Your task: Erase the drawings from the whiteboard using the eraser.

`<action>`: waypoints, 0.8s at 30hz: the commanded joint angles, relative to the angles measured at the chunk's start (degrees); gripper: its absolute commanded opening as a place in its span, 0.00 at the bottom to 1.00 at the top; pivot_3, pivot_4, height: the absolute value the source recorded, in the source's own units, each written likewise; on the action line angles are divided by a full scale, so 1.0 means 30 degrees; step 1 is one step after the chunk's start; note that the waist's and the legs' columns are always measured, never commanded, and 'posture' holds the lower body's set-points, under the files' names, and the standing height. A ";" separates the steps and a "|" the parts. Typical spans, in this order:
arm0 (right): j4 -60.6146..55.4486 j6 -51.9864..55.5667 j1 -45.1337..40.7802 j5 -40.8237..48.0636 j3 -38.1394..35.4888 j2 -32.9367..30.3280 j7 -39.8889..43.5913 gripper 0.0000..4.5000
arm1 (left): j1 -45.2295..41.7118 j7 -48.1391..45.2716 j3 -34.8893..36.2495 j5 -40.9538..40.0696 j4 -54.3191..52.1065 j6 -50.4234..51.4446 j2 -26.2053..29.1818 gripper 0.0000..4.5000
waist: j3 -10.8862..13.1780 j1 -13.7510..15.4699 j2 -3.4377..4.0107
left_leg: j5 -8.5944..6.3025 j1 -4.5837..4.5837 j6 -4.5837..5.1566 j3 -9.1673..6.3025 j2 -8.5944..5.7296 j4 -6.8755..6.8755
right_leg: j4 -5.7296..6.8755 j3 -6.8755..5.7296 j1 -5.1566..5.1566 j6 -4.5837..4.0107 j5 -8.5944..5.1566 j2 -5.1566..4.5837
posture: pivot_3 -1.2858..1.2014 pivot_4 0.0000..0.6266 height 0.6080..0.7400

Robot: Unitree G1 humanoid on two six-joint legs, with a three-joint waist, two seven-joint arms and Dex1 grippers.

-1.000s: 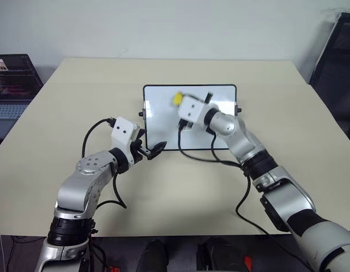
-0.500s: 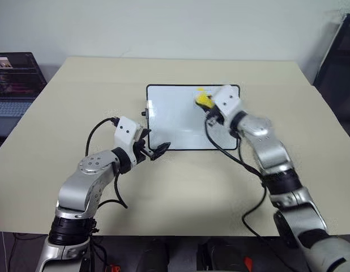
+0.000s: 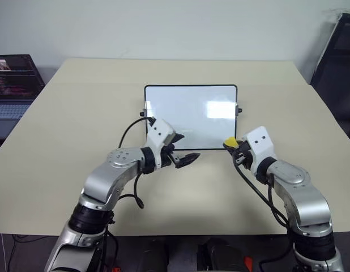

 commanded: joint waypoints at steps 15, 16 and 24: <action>0.2279 0.1041 -0.0092 0.1304 -0.4983 0.0398 -0.3116 0.22 | -0.3585 -0.3185 -0.3246 0.2165 0.2849 -0.2424 -0.2083 1.00 | 0.0003 -0.0147 0.0001 | -0.0002 -0.0007 0.0003 0.0037 -0.0013 -0.0023 | -0.0022 0.0039 -0.0009 0.0007 -0.0006 0.0012 | 0.52 0.24 1.00; 0.2360 0.0997 -0.0138 0.1433 -0.5064 0.0387 -0.3136 0.22 | -0.3599 -0.3369 -0.3283 0.2253 0.2877 -0.2523 -0.2025 1.00 | 0.0004 -0.0143 0.0001 | -0.0002 -0.0007 0.0003 0.0037 -0.0015 -0.0022 | -0.0023 0.0040 -0.0007 0.0008 -0.0006 0.0010 | 0.52 0.24 1.00; 0.3959 0.0314 -0.1081 0.2423 -0.6202 0.0493 -0.3673 0.50 | -0.3039 -0.4327 -0.3821 0.3036 0.2479 -0.3188 -0.1522 1.00 | 0.0004 -0.0112 0.0002 | -0.0003 -0.0011 0.0006 0.0039 -0.0016 -0.0020 | -0.0023 0.0043 -0.0008 0.0008 -0.0007 0.0009 | 0.52 0.24 1.00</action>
